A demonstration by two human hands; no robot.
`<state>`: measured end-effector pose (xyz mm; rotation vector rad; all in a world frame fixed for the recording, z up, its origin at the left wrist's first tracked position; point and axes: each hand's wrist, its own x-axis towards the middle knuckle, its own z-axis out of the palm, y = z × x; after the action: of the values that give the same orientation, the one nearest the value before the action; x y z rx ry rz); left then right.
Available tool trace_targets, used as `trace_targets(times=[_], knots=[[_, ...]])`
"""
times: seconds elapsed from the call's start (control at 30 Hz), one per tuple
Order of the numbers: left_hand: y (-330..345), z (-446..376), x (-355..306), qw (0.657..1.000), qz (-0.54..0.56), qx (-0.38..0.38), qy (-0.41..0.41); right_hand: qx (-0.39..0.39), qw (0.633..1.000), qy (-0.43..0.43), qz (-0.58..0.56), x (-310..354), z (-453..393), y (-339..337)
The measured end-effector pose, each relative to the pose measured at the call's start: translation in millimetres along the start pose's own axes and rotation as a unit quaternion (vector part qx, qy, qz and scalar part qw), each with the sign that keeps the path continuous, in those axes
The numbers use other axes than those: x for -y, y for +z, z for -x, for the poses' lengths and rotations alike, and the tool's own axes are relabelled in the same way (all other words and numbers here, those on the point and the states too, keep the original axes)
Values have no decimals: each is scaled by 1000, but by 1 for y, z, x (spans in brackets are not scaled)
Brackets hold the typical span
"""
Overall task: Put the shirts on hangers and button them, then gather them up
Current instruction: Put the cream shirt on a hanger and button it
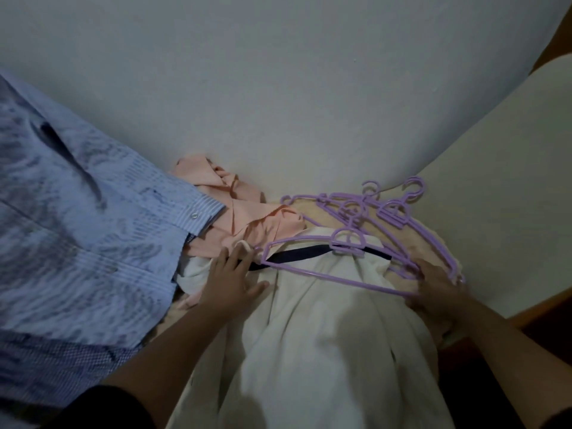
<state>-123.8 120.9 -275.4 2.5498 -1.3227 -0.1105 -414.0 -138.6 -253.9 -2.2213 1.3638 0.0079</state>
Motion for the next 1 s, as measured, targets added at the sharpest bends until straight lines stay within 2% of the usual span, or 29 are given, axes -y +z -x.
trace_targets(times=[0.13, 0.23, 0.4, 0.53, 0.63, 0.83, 0.9, 0.93, 1.0], knots=[[0, -2, 0, 994, 86, -61, 21, -16, 999, -12, -35, -27, -29, 3], [-2, -6, -3, 990, 135, -40, 1, -19, 999, -15, -27, -14, -16, -13], [-8, -8, -7, 982, 178, -48, -36, -18, 1000, -13, 7, -14, -15, -23], [-13, -9, -1, 985, 155, -1, -75, -8, 998, -15, 57, -37, -30, -14], [-23, -6, -8, 974, 201, -5, -107, 4, 997, -31, 70, -21, -15, -12], [-57, -7, -34, 949, 306, -15, -78, 13, 995, -58, 83, 10, 2, 4], [-74, -10, -41, 909, 405, -8, -96, 16, 995, -65, 69, 16, 2, 8], [-83, -11, -44, 871, 478, -4, -110, 18, 996, -65, 63, 20, 3, 8], [-97, -13, -50, 758, 638, 6, -135, 9, 997, -66, 41, 26, 4, 12]])
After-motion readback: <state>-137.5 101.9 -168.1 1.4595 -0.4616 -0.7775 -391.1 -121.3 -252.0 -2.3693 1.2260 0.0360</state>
